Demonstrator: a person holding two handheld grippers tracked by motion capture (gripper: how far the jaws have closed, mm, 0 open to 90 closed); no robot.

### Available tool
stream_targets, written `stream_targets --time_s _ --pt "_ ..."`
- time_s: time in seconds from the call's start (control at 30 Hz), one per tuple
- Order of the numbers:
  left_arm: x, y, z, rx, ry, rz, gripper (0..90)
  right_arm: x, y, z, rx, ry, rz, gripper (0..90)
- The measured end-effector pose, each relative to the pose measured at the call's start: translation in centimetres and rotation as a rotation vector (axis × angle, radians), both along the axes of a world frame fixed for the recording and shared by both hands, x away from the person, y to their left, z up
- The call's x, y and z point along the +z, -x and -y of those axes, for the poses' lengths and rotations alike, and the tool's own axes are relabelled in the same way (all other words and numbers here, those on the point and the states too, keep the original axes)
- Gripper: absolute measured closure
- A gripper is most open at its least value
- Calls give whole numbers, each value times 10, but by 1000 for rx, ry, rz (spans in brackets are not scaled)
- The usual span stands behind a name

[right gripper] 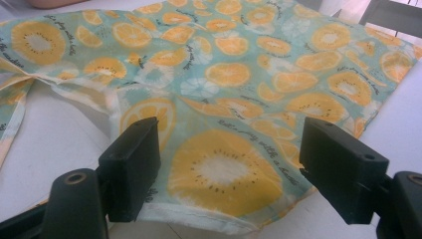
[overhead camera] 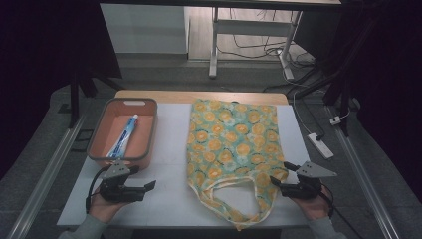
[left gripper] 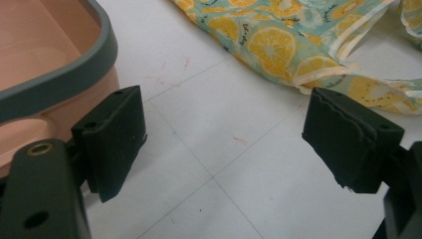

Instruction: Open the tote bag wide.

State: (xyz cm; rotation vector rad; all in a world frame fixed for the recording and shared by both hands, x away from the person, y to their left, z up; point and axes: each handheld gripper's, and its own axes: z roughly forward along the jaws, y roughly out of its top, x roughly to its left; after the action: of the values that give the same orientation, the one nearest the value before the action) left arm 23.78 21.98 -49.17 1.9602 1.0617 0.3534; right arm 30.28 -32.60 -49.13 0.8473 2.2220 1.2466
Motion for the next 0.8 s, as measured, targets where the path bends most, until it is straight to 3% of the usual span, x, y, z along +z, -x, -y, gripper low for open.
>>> stream_targets --time_s 0.57,0.8 --pt "2 2 0 0 -2 13 177 4 4 -2 -6 2 26 246" --pt "9 4 7 -35 8 38 182 12 6 -6 -3 8 39 255"
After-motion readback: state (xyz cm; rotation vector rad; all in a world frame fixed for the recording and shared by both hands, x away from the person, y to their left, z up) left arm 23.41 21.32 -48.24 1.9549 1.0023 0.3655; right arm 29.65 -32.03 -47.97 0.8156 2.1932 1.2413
